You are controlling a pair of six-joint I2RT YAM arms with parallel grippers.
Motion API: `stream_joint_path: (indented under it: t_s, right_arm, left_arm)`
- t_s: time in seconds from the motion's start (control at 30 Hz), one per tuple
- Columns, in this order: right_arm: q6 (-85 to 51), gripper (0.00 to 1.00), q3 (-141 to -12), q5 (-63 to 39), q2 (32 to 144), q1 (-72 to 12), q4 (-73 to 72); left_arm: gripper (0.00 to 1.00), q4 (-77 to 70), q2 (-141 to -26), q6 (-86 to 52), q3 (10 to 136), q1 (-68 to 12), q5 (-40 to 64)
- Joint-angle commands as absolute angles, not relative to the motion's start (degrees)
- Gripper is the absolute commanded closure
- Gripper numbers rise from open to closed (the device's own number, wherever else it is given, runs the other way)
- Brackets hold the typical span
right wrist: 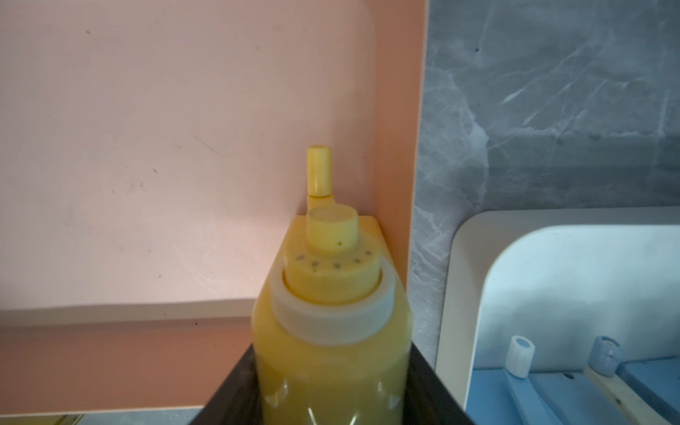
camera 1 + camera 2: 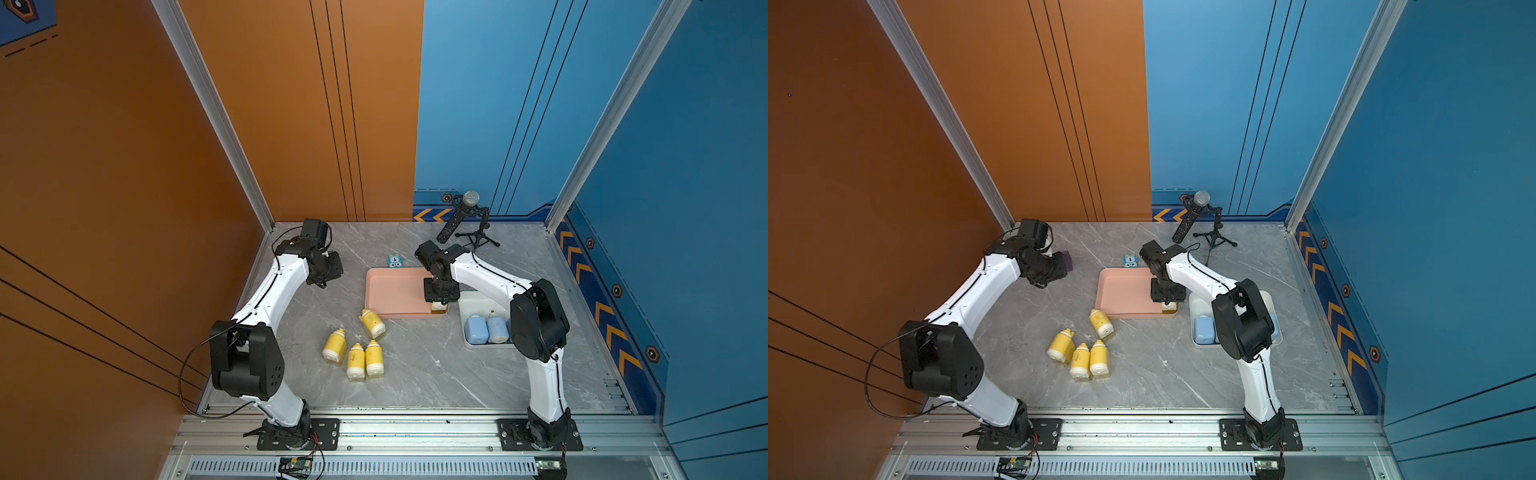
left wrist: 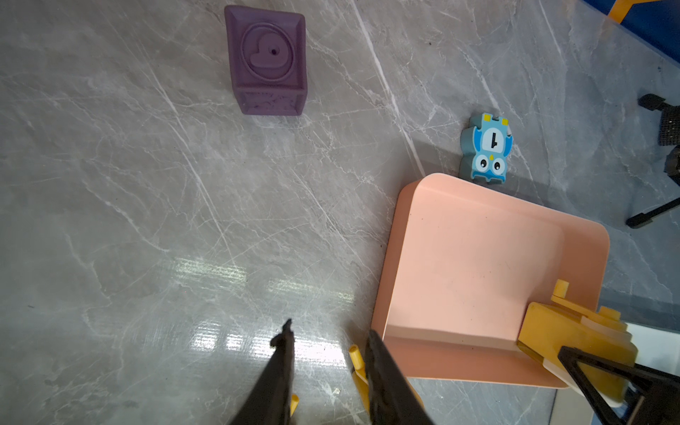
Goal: Place the pencil sharpeners by color into the storage box
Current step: Place the pencil sharpener in the storage box.
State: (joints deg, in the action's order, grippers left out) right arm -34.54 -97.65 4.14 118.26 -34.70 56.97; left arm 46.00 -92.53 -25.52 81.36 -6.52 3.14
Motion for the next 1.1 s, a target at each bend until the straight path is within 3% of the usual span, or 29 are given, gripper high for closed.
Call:
stream_joint_path:
  t_s: [0.0,0.17,0.6,0.87,1.07]
  right_arm:
    - [-34.10,0.43,-96.97,5.16,118.45,-34.19,58.62]
    - [-33.69,0.38,-97.21,5.78,118.05,-34.19,58.67]
    - [-32.26,0.38,-96.95,7.93,113.56,-35.35,59.50]
    - [-30.54,0.37,-97.00,11.90,105.59,-39.81,61.55]
    - [-29.90,0.36,-97.67,15.15,99.90,-48.02,63.45]
  left_arm:
    - [0.66,45.96,-92.43,-25.91,80.84,-6.28,3.89]
    - [0.66,45.91,-92.57,-25.99,80.77,-6.33,3.96]
    - [0.66,45.86,-92.61,-26.01,80.69,-6.15,4.08]
    - [0.66,45.85,-92.21,-25.93,80.76,-5.81,3.55]
    - [0.66,45.82,-91.44,-25.93,80.87,-4.22,3.77]
